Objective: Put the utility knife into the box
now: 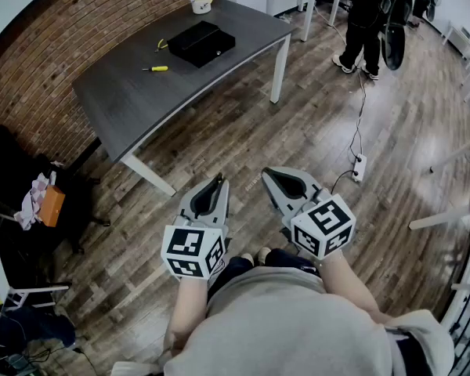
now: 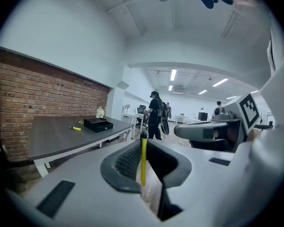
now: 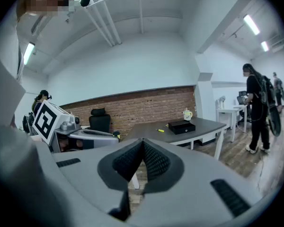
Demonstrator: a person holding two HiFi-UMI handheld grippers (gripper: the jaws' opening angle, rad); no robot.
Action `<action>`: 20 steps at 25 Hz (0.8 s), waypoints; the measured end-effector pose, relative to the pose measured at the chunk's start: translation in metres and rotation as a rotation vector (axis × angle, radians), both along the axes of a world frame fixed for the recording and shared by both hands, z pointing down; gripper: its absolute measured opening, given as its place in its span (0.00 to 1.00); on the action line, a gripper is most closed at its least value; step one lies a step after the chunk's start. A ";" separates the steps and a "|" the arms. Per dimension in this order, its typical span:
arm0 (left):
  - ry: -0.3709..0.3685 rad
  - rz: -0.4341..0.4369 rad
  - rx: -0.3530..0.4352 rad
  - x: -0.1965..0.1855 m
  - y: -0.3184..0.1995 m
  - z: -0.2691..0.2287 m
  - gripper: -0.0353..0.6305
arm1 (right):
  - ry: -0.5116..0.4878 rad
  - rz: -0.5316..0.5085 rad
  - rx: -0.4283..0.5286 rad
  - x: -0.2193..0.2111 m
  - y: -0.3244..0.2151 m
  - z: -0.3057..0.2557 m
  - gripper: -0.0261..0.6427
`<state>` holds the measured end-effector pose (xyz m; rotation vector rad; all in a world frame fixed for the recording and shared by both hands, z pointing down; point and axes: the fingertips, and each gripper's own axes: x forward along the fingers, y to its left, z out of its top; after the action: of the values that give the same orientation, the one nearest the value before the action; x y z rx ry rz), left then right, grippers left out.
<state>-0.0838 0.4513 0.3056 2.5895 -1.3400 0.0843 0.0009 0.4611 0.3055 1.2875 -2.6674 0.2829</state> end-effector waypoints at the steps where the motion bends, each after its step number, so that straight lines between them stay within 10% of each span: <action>1: -0.007 0.005 0.003 0.000 -0.001 0.000 0.14 | -0.002 -0.002 -0.001 0.000 -0.001 0.000 0.05; 20: 0.008 0.038 -0.005 -0.029 0.004 0.009 0.14 | -0.098 0.005 -0.102 -0.018 0.007 0.025 0.05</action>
<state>-0.1130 0.4554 0.3148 2.6090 -1.2858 0.0829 -0.0172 0.4678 0.3301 1.2807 -2.6906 0.4883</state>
